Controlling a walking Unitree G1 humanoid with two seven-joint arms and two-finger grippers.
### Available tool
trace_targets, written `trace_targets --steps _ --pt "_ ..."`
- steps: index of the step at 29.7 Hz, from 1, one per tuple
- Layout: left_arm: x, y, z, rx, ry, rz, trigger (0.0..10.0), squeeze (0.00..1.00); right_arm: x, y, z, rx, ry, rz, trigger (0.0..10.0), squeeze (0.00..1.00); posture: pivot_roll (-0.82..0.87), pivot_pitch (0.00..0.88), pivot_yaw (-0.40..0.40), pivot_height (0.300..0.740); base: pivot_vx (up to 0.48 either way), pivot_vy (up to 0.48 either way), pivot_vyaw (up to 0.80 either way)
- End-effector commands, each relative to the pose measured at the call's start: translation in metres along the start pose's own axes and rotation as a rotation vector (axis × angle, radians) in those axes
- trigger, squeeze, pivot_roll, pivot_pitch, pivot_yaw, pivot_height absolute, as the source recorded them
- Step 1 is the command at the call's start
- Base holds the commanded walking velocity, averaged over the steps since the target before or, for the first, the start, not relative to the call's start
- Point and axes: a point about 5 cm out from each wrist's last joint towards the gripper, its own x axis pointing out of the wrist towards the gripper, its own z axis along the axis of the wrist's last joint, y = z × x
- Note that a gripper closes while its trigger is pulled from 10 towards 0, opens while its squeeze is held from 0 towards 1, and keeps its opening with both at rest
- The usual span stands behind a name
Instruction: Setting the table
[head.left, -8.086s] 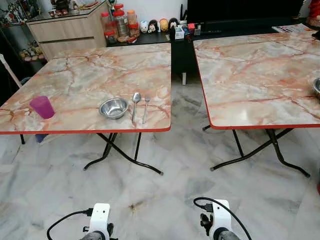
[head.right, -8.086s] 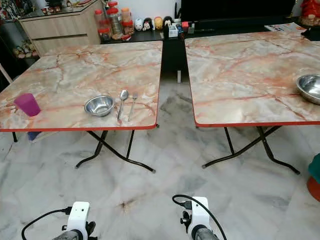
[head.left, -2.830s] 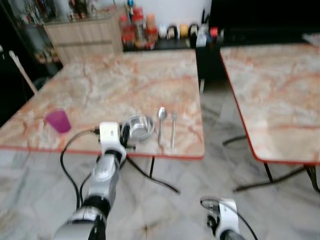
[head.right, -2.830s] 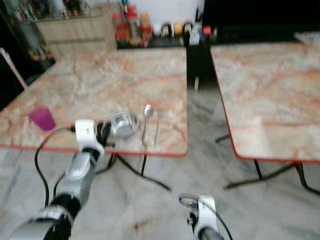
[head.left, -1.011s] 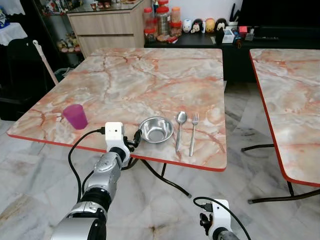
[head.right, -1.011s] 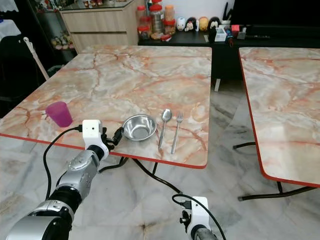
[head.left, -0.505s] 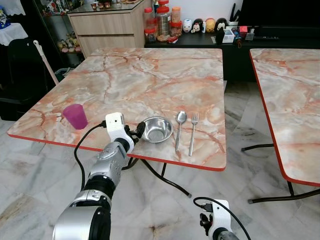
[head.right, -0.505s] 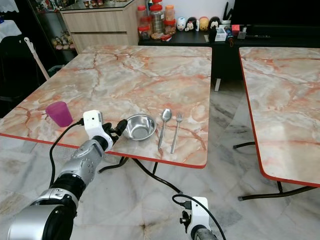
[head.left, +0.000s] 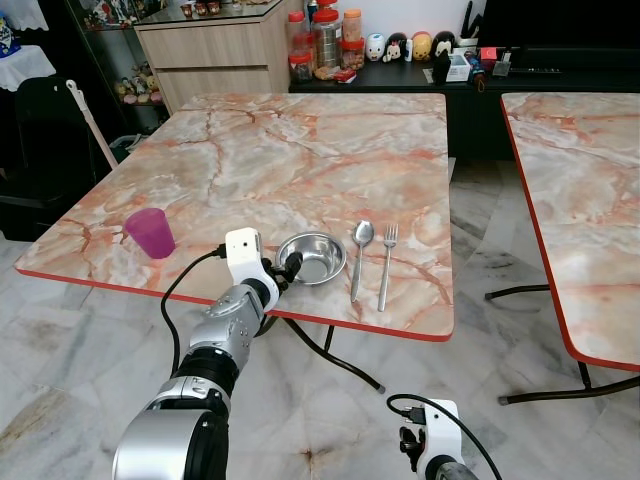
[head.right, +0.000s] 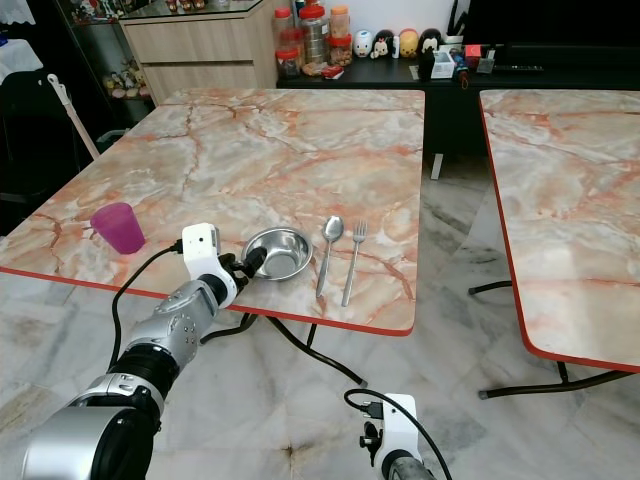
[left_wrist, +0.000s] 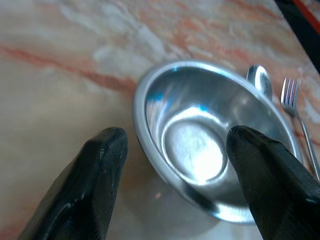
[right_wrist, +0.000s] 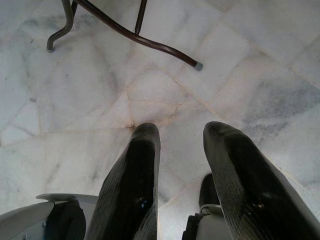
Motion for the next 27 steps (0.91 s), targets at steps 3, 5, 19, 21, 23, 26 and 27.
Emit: trace_targets --steps 3,5,19,21,23,26,27 --pt "0.002 -0.004 -0.004 0.021 0.052 -0.002 10.0 0.0 0.0 0.003 -0.002 0.005 0.009 0.007 10.0 0.0 -0.01 0.0 0.111 0.74 0.0 0.0 0.0" --pt "0.002 -0.006 -0.005 0.018 0.056 -0.005 10.0 0.0 0.0 0.003 -0.002 0.005 0.009 0.007 10.0 0.0 -0.01 0.0 0.111 0.74 0.0 0.0 0.0" --pt "0.003 -0.013 -0.005 -0.023 0.061 -0.023 0.0 0.0 0.0 0.004 -0.002 0.008 0.009 0.007 10.0 0.0 -0.01 0.0 0.116 0.74 0.0 0.0 0.0" --pt "0.003 -0.012 -0.005 -0.026 0.062 -0.018 0.0 0.0 0.0 0.004 -0.002 0.008 0.009 0.008 10.0 0.0 -0.01 0.0 0.116 0.74 0.0 0.0 0.0" --pt "0.003 -0.012 -0.005 -0.027 0.061 -0.018 0.0 0.0 0.0 0.004 -0.002 0.008 0.009 0.009 10.0 0.0 -0.01 0.0 0.116 0.74 0.0 0.0 0.0" --pt "0.003 -0.011 -0.005 -0.029 0.059 -0.015 0.0 0.0 0.0 0.005 -0.003 0.008 0.01 0.009 10.0 0.0 -0.01 0.0 0.117 0.74 0.0 0.0 0.0" --pt "0.003 -0.011 -0.005 -0.029 0.058 -0.014 0.0 0.0 0.0 0.005 -0.003 0.008 0.01 0.009 10.0 0.0 -0.01 0.0 0.117 0.74 0.0 0.0 0.0"
